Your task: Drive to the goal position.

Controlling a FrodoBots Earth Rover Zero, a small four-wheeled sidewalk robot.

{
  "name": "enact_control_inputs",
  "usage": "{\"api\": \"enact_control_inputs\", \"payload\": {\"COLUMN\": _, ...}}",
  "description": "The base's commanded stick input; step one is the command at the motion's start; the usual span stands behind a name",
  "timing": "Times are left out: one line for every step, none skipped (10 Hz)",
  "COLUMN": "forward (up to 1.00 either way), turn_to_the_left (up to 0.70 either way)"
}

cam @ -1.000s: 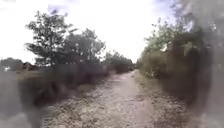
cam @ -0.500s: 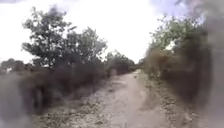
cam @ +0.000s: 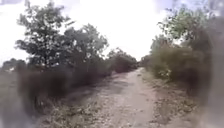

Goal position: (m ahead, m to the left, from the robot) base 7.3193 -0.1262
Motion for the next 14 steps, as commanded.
{"api": "enact_control_inputs", "payload": {"forward": 1.0, "turn_to_the_left": -0.4}}
{"api": "enact_control_inputs", "payload": {"forward": 1.0, "turn_to_the_left": 0.0}}
{"api": "enact_control_inputs", "payload": {"forward": 1.0, "turn_to_the_left": 0.0}}
{"api": "enact_control_inputs", "payload": {"forward": 1.0, "turn_to_the_left": 0.0}}
{"api": "enact_control_inputs", "payload": {"forward": 1.0, "turn_to_the_left": -0.19}}
{"api": "enact_control_inputs", "payload": {"forward": 1.0, "turn_to_the_left": -0.39}}
{"api": "enact_control_inputs", "payload": {"forward": 1.0, "turn_to_the_left": -0.38}}
{"api": "enact_control_inputs", "payload": {"forward": 1.0, "turn_to_the_left": -0.35}}
{"api": "enact_control_inputs", "payload": {"forward": 1.0, "turn_to_the_left": -0.09}}
{"api": "enact_control_inputs", "payload": {"forward": 1.0, "turn_to_the_left": 0.0}}
{"api": "enact_control_inputs", "payload": {"forward": 1.0, "turn_to_the_left": 0.0}}
{"api": "enact_control_inputs", "payload": {"forward": 1.0, "turn_to_the_left": 0.0}}
{"api": "enact_control_inputs", "payload": {"forward": 1.0, "turn_to_the_left": 0.0}}
{"api": "enact_control_inputs", "payload": {"forward": 1.0, "turn_to_the_left": 0.0}}
